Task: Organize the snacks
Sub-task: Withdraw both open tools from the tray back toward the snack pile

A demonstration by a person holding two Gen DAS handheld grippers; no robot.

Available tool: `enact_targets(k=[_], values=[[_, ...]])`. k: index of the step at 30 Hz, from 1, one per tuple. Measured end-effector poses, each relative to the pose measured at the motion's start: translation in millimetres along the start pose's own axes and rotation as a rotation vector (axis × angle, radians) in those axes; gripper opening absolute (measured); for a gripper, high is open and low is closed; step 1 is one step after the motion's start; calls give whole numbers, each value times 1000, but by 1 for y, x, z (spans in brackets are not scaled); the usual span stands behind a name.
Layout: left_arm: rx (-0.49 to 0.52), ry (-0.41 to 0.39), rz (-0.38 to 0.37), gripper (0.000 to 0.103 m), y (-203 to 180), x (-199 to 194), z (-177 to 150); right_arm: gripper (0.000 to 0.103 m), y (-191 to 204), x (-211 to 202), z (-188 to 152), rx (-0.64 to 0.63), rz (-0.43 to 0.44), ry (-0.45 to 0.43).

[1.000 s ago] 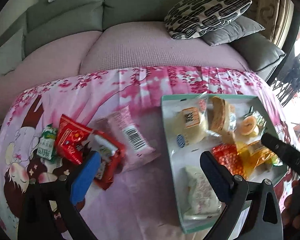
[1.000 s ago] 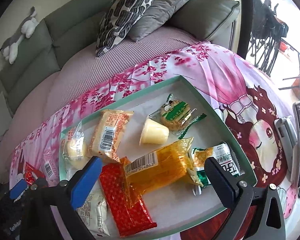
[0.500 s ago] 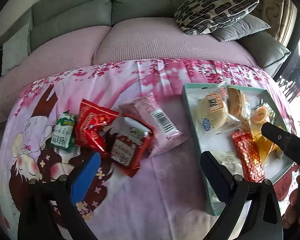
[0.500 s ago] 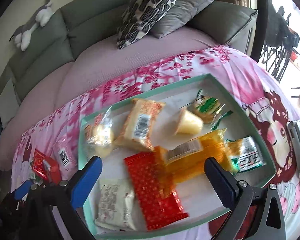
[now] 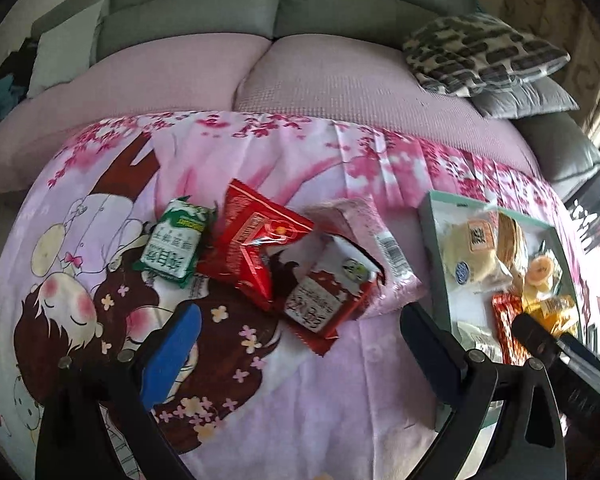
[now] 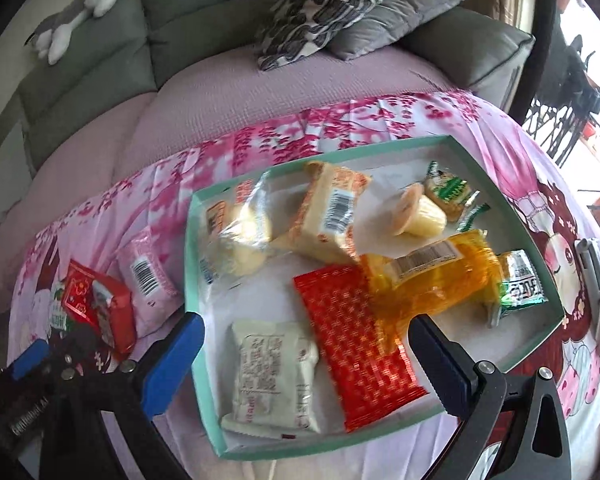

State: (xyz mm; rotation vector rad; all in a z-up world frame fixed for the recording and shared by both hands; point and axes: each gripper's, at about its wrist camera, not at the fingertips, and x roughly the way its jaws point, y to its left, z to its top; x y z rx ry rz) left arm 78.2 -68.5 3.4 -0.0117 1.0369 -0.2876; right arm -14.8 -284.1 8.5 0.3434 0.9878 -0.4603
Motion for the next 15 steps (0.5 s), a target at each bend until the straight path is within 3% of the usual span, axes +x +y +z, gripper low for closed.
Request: enact_targets(k=[15], values=[[-196, -51, 66, 100, 79, -7, 11, 102, 59, 0, -15, -128, 56, 2]])
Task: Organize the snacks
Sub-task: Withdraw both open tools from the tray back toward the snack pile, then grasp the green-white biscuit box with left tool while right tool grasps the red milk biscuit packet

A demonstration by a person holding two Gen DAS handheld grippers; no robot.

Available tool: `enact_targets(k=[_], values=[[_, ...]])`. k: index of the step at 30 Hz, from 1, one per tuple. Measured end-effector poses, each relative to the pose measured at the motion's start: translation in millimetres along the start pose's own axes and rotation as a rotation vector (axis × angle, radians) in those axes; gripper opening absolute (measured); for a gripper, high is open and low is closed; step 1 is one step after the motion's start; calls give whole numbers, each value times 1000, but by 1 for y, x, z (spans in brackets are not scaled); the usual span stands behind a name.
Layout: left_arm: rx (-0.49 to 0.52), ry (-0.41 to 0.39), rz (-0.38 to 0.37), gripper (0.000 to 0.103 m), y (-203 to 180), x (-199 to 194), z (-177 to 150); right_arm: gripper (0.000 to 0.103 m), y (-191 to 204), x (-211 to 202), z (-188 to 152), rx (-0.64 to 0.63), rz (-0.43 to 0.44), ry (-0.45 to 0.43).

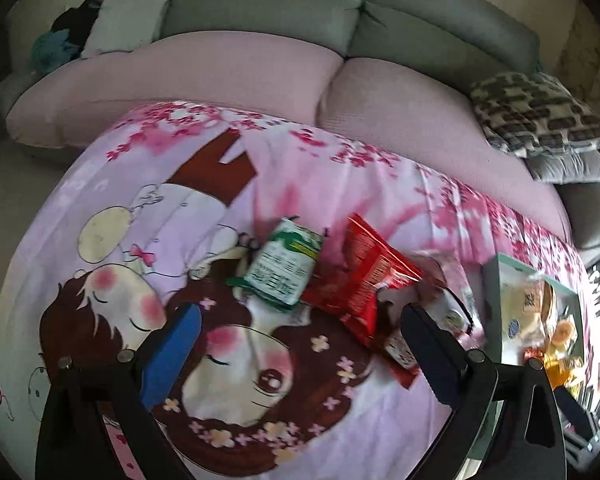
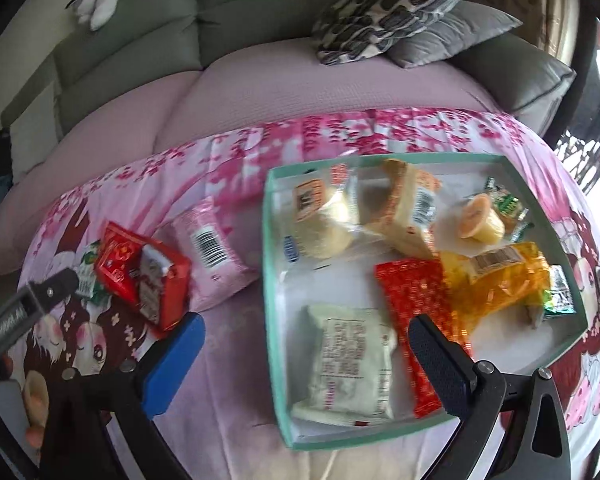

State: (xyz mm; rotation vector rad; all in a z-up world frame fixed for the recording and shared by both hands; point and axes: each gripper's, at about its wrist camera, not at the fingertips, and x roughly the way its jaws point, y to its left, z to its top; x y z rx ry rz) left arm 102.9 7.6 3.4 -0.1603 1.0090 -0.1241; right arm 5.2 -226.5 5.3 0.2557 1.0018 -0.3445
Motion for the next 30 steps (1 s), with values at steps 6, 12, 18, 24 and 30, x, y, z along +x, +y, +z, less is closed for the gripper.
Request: enact_targets(k=[6, 12, 18, 24, 30], values=[[-23, -20, 39, 100, 21, 1, 7, 101, 26, 4, -5, -53, 20, 13], [-26, 16, 53, 100, 33, 17, 15, 101, 44, 8, -4, -83, 27, 18], [36, 23, 87, 100, 28, 27, 22, 100, 55, 15, 3, -73, 40, 20], [77, 50, 104, 100, 28, 37, 31, 99, 65, 26, 8, -53, 45, 31], [105, 77, 117, 100, 30, 54, 37, 99, 76, 37, 9, -57, 43, 47]])
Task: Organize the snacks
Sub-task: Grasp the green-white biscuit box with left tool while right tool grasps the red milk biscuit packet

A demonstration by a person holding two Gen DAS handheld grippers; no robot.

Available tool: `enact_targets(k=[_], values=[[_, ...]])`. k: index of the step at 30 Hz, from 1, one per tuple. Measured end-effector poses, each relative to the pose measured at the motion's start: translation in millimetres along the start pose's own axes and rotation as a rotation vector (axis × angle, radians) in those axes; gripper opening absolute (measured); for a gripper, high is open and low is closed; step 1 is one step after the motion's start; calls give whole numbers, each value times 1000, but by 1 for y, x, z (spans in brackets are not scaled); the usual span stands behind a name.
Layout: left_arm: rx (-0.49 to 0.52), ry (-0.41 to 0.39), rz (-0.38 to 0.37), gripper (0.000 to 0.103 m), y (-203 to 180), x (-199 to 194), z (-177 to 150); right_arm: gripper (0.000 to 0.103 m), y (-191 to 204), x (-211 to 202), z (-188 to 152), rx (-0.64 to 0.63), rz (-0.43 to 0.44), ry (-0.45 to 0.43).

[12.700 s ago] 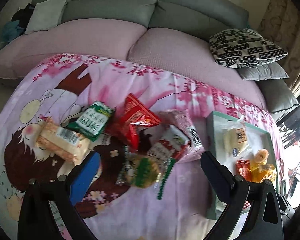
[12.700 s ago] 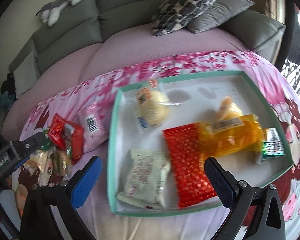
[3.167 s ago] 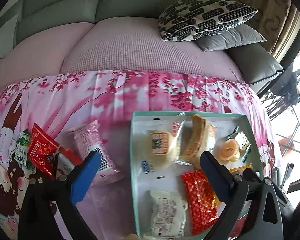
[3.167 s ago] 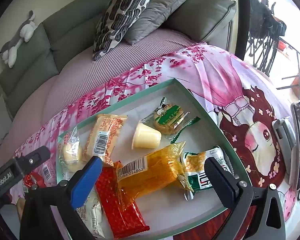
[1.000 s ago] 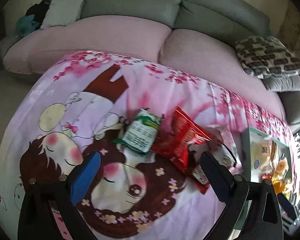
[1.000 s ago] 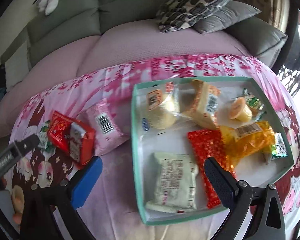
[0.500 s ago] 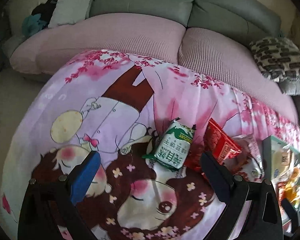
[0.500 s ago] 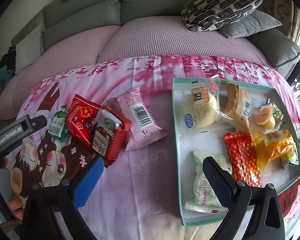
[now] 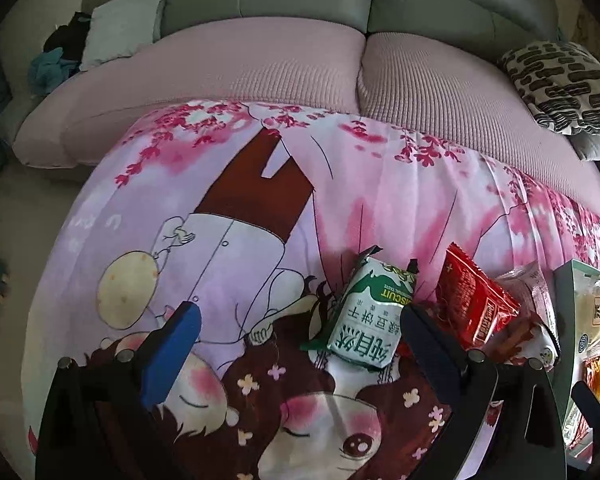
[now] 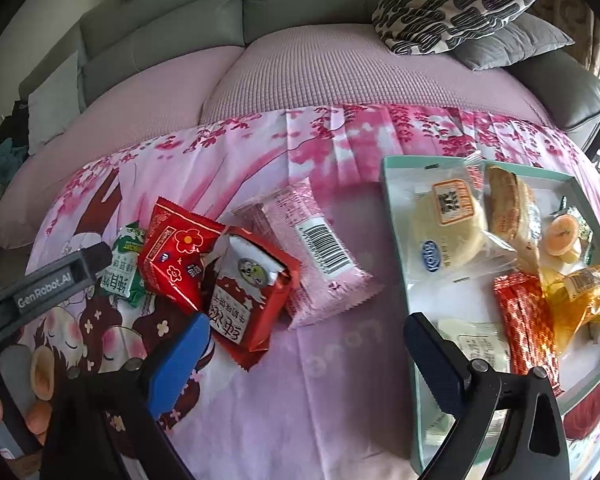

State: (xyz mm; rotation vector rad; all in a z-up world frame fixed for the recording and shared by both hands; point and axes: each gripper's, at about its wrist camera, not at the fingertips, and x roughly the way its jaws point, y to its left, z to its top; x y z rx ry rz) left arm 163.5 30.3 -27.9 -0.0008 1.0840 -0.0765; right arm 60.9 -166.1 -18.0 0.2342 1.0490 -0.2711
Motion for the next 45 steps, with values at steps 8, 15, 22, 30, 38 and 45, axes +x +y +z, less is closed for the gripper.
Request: enact_targets(k=[8, 15, 22, 30, 38, 45], values=[[60, 32, -25, 100, -17, 19, 1, 99, 8, 8, 3, -6, -7, 4], [68, 59, -11, 98, -21, 35, -2, 99, 16, 15, 6, 7, -20, 9], [62, 47, -9, 96, -20, 35, -2, 93, 32, 26, 11, 26, -50, 15], [96, 49, -20, 71, -25, 36, -3, 71, 33, 33, 10, 63, -61, 19], [103, 54, -44, 49, -26, 34, -4, 49, 26, 25, 4, 95, 21, 20], [108, 62, -35, 43, -29, 32, -7, 43, 11, 14, -7, 111, 56, 22]])
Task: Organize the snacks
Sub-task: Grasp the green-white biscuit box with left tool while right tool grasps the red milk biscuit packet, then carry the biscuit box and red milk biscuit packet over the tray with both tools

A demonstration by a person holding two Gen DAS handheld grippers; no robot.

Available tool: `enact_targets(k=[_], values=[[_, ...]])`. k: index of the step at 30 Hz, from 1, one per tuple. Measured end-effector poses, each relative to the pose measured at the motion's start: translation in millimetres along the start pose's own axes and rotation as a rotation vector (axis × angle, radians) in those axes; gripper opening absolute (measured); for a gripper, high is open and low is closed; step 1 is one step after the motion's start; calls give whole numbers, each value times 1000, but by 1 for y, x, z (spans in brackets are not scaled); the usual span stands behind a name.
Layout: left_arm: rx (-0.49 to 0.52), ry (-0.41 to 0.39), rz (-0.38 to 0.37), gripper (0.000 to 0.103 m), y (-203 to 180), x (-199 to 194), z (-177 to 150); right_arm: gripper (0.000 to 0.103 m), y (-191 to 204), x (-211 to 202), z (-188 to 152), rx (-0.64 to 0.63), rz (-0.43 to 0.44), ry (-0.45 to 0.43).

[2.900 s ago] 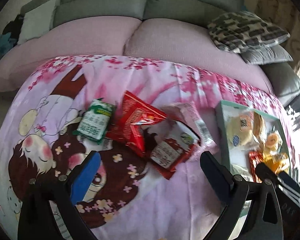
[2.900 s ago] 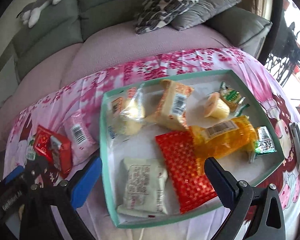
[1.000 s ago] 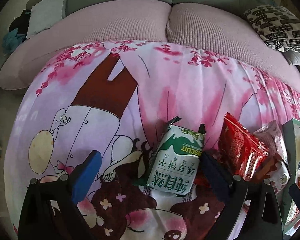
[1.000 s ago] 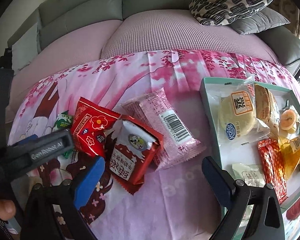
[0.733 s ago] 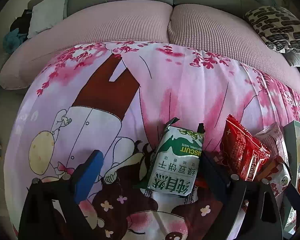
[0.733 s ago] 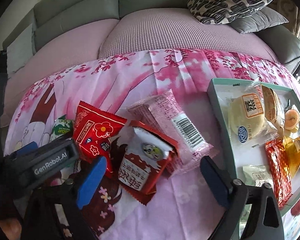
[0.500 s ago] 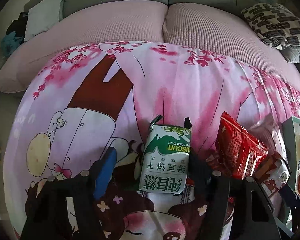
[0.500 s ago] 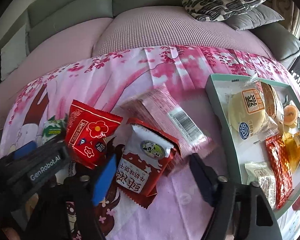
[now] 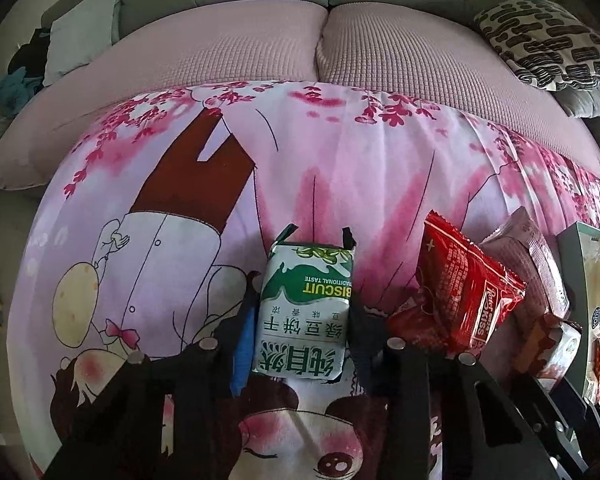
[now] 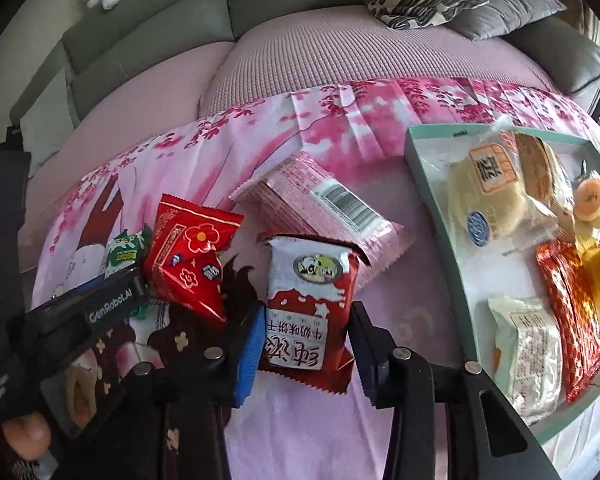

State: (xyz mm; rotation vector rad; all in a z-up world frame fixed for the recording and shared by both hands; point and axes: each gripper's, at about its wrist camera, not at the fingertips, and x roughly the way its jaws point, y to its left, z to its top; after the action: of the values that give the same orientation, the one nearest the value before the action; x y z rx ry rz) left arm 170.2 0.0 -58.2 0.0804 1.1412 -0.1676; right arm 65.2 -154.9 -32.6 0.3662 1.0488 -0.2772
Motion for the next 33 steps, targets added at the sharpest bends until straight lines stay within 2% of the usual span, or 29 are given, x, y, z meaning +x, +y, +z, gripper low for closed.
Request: enact_targets(k=[15, 22, 33], values=[[-49, 8, 33, 42, 5, -19, -9, 41, -26, -29, -13, -5, 59, -11], [-86, -3, 48, 42, 11, -32, -17, 41, -36, -46, -10, 4, 114, -27], [-91, -86, 44, 42, 3, -71, -17, 41, -64, -71, 2, 45, 151, -81]])
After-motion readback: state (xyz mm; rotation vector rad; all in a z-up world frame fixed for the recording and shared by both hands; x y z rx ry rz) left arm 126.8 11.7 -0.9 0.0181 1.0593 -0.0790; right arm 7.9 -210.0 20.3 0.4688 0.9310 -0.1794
